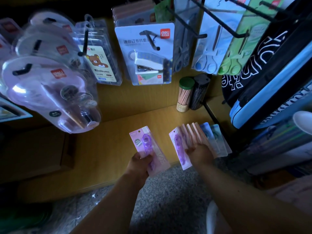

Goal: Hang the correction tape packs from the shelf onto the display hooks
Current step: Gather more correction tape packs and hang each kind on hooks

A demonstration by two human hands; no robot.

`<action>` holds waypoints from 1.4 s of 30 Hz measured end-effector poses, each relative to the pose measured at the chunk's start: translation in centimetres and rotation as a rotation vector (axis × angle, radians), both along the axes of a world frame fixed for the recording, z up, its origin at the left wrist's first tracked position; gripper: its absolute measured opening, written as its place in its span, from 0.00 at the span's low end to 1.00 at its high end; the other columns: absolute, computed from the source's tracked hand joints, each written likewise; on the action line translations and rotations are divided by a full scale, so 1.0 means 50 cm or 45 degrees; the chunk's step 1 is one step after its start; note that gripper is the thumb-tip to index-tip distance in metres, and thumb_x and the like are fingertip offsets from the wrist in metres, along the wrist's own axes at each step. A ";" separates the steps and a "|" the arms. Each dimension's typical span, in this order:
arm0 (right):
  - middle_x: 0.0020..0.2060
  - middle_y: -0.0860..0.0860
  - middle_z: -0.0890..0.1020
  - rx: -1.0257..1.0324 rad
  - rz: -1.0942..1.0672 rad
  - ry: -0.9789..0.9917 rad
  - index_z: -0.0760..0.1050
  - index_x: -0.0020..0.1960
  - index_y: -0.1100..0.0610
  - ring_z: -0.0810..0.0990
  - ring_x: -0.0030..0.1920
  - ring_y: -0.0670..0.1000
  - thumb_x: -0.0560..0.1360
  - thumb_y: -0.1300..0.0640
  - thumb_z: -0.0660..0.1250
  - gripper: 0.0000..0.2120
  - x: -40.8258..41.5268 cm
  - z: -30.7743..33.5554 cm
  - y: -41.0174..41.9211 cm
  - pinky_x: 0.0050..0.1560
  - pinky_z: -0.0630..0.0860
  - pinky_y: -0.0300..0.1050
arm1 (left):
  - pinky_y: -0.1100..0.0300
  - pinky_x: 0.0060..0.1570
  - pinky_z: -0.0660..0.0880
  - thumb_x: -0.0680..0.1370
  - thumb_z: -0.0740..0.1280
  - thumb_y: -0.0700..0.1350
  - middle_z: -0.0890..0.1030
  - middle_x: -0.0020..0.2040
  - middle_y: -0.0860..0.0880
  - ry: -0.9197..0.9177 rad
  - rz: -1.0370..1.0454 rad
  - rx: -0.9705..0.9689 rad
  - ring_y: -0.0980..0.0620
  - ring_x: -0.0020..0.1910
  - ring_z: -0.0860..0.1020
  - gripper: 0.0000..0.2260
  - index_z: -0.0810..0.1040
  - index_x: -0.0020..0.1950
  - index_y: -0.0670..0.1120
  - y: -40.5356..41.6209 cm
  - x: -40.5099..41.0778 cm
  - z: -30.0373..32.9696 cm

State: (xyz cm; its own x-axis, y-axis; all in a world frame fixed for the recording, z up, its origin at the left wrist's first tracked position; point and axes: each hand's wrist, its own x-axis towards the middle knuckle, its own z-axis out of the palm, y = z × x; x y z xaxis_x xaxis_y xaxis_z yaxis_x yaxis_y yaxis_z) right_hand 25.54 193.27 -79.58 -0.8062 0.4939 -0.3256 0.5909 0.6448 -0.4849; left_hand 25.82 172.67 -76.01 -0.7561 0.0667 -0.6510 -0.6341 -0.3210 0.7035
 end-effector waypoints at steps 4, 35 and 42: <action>0.51 0.57 0.83 0.205 0.061 -0.065 0.80 0.54 0.60 0.81 0.53 0.58 0.75 0.46 0.65 0.19 -0.001 -0.004 -0.006 0.53 0.78 0.48 | 0.50 0.40 0.81 0.81 0.60 0.32 0.80 0.48 0.39 -0.024 0.016 0.032 0.47 0.37 0.82 0.12 0.74 0.63 0.36 -0.006 -0.002 -0.008; 0.31 0.50 0.78 -1.013 0.077 0.142 0.80 0.45 0.65 0.73 0.33 0.45 0.72 0.64 0.71 0.04 -0.039 0.049 -0.097 0.37 0.67 0.35 | 0.31 0.62 0.71 0.84 0.57 0.42 0.77 0.56 0.33 0.053 0.050 0.133 0.38 0.52 0.77 0.12 0.74 0.61 0.35 -0.024 -0.014 -0.008; 0.31 0.51 0.78 -0.983 0.127 0.145 0.79 0.35 0.57 0.74 0.35 0.46 0.72 0.60 0.72 0.07 -0.034 0.051 -0.102 0.39 0.67 0.39 | 0.47 0.44 0.84 0.81 0.61 0.37 0.84 0.53 0.37 0.105 0.049 0.313 0.45 0.43 0.85 0.16 0.73 0.67 0.32 -0.014 -0.012 0.013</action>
